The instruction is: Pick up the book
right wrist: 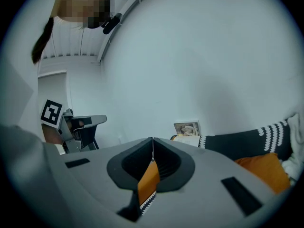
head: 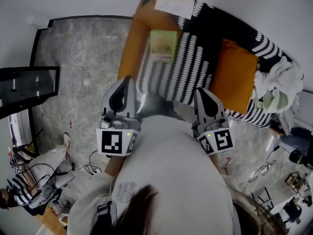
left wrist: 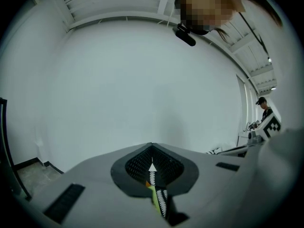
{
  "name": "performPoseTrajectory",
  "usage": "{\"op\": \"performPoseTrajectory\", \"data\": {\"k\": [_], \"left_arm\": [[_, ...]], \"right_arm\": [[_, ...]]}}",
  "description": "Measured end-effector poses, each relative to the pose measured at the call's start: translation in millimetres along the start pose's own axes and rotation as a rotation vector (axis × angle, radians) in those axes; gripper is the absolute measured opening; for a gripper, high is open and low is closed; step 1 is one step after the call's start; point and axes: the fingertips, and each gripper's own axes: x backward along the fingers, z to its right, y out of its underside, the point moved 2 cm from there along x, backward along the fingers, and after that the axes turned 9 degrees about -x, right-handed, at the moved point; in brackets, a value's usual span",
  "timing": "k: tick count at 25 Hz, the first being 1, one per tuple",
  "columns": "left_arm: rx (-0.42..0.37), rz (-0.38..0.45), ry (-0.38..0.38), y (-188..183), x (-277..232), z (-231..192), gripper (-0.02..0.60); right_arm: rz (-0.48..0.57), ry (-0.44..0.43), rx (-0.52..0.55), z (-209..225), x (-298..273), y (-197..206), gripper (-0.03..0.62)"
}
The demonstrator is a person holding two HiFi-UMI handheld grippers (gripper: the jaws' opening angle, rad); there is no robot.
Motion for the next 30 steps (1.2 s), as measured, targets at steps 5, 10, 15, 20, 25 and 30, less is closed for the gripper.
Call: {"op": "performPoseTrajectory", "data": {"k": [5,10,15,20,25,30], "left_arm": [[0.000,0.027,0.046,-6,-18,-10,0.009],[-0.003,0.064,0.094,-17,-35,-23,0.009],[0.004,0.092,0.131,-23,-48,-38,0.009],[0.017,0.083,0.156,-16,-61,-60,0.009],[0.033,0.067,0.177,-15,-72,-69,0.009],[0.038,0.071,0.175,-17,-75,-58,0.009]], "right_arm": [[0.050,0.043,-0.004,-2,-16,-15,0.020],[0.097,0.083,0.016,-9,-23,-31,0.020],[0.123,0.126,0.015,-15,-36,-40,0.020],[0.113,0.127,0.037,-25,-53,-40,0.020],[0.128,0.148,0.008,-33,-58,-46,0.020],[0.104,0.107,0.054,-24,-55,-46,0.020]]}}
